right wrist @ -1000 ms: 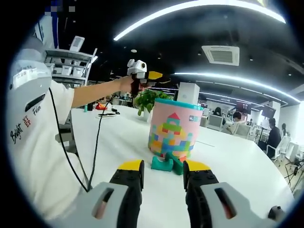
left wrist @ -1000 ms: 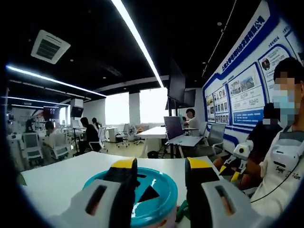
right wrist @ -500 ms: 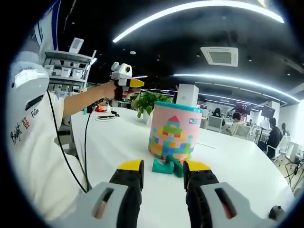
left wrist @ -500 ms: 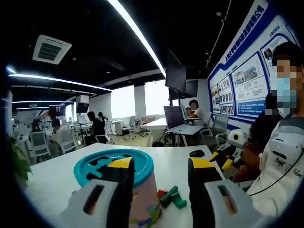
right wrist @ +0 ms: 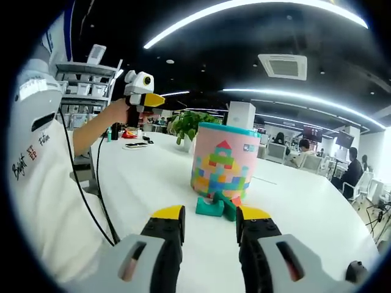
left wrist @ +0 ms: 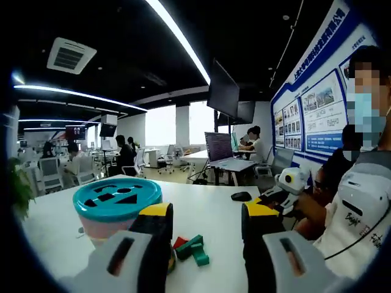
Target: Arrange the toys in the designated storage area by placing each visible toy with the group until no toy remains scattered across the table.
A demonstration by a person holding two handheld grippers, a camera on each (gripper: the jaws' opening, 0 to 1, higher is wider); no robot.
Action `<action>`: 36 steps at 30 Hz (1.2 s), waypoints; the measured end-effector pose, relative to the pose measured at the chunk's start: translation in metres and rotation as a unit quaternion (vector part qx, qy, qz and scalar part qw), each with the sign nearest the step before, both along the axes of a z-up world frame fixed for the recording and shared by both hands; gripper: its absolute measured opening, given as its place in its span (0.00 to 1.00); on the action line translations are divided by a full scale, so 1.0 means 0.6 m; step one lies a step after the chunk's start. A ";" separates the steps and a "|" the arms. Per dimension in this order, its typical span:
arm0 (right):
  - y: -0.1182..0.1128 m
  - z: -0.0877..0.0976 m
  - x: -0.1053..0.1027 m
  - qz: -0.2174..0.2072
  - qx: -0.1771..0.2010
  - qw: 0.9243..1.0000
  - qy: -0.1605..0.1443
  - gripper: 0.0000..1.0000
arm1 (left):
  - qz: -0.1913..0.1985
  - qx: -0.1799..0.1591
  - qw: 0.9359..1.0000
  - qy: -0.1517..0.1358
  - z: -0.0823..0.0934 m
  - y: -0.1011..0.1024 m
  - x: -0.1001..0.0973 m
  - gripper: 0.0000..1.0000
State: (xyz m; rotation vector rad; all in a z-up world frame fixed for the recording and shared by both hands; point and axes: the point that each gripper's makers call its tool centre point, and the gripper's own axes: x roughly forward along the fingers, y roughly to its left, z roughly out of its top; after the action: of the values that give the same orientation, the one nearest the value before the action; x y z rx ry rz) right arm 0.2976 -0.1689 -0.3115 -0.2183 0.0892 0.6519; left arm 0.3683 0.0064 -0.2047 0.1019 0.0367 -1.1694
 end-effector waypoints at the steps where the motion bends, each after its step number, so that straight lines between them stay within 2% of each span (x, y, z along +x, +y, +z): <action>1: 0.000 0.001 -0.001 0.001 0.000 1.000 -0.002 0.34 | -0.002 0.001 1.000 0.000 -0.006 -0.003 -0.004 0.46; 6: 0.016 0.011 -0.013 0.028 0.000 1.000 -0.011 0.36 | -0.008 -0.004 1.000 0.018 -0.031 -0.011 -0.017 0.46; 9: 0.027 0.015 -0.019 0.043 0.002 0.999 -0.013 0.38 | 0.009 -0.003 1.000 0.015 -0.045 -0.011 -0.015 0.46; 12: 0.031 0.018 -0.022 0.047 0.005 0.999 -0.014 0.40 | 0.022 -0.010 0.999 0.024 -0.060 -0.010 -0.012 0.46; 14: 0.030 0.019 -0.022 0.046 0.006 0.999 -0.015 0.40 | 0.025 -0.003 0.999 0.034 -0.075 -0.013 -0.013 0.47; 25: 0.031 0.017 -0.028 0.054 0.008 0.998 -0.013 0.40 | 0.057 0.032 0.997 0.032 -0.138 -0.025 -0.012 0.49; 28: 0.029 0.015 -0.027 0.051 0.006 0.999 -0.013 0.41 | 0.064 0.053 0.996 0.030 -0.159 -0.027 -0.011 0.50; 29: 0.029 0.015 -0.027 0.051 0.006 0.999 -0.013 0.42 | 0.064 0.054 0.996 0.030 -0.161 -0.027 -0.012 0.50; 32: 0.024 0.019 -0.026 0.044 0.012 0.999 -0.014 0.43 | 0.076 0.002 0.995 0.060 -0.155 -0.030 -0.016 0.50; 34: 0.023 0.020 -0.025 0.042 0.010 0.999 -0.014 0.43 | 0.078 0.027 0.995 0.058 -0.171 -0.037 -0.019 0.53; 36: 0.025 0.019 -0.027 0.046 0.009 0.999 -0.014 0.43 | 0.086 0.031 0.994 0.055 -0.176 -0.040 -0.017 0.53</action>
State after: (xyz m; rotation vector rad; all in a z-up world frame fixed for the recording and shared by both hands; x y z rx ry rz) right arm 0.2816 -0.1539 -0.3000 -0.2141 0.0473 0.7402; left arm 0.3580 -0.0175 -0.3101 0.0883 0.1756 -1.0004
